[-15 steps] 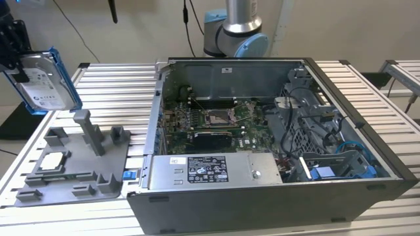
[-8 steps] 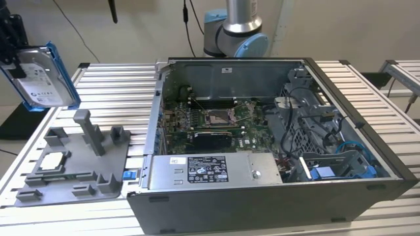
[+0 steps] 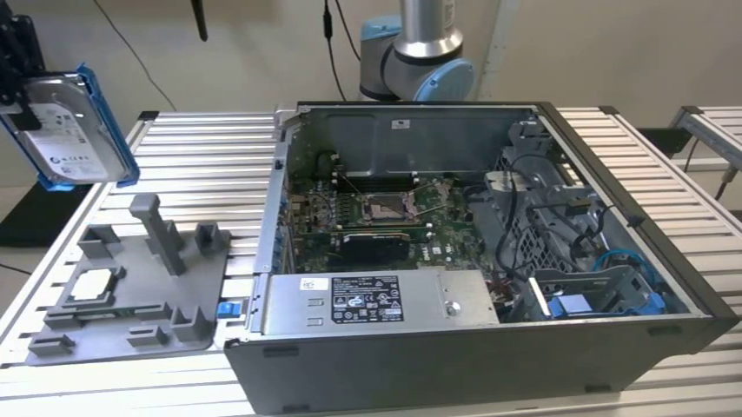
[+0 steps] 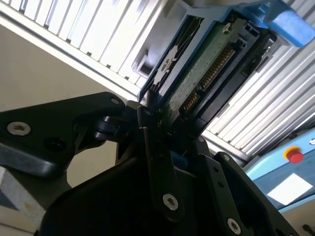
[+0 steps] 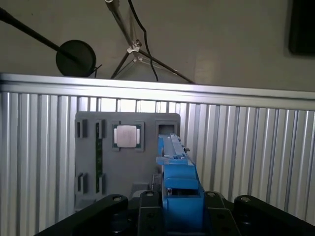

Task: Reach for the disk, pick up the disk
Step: 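Pick up the disk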

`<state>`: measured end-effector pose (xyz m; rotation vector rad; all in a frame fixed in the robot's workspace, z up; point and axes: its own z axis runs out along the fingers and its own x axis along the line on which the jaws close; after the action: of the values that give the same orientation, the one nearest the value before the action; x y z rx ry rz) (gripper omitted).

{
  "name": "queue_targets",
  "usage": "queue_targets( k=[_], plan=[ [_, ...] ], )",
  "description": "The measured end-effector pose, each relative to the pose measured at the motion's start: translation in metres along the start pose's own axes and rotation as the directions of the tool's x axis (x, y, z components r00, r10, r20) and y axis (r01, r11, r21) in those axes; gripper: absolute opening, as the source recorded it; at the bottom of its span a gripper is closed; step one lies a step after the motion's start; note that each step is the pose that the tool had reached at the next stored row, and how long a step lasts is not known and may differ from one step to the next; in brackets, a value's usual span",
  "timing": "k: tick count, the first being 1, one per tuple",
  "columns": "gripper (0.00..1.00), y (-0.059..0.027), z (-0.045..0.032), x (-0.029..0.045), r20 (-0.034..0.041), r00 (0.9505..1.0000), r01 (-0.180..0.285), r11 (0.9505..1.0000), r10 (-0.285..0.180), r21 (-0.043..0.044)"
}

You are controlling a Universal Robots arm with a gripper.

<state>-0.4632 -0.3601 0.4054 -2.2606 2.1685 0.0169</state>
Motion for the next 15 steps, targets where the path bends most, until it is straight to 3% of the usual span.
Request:
queue_targets(
  k=[7, 15],
  plan=[
    [0.0, 0.0, -0.0098, -0.0001, 0.0, 1.0, 0.0, 1.0, 0.0, -0.0002],
    [0.0, 0.0, -0.0292, -0.0004, 0.0, 1.0, 0.0, 1.0, 0.0, -0.0001]
  ],
)
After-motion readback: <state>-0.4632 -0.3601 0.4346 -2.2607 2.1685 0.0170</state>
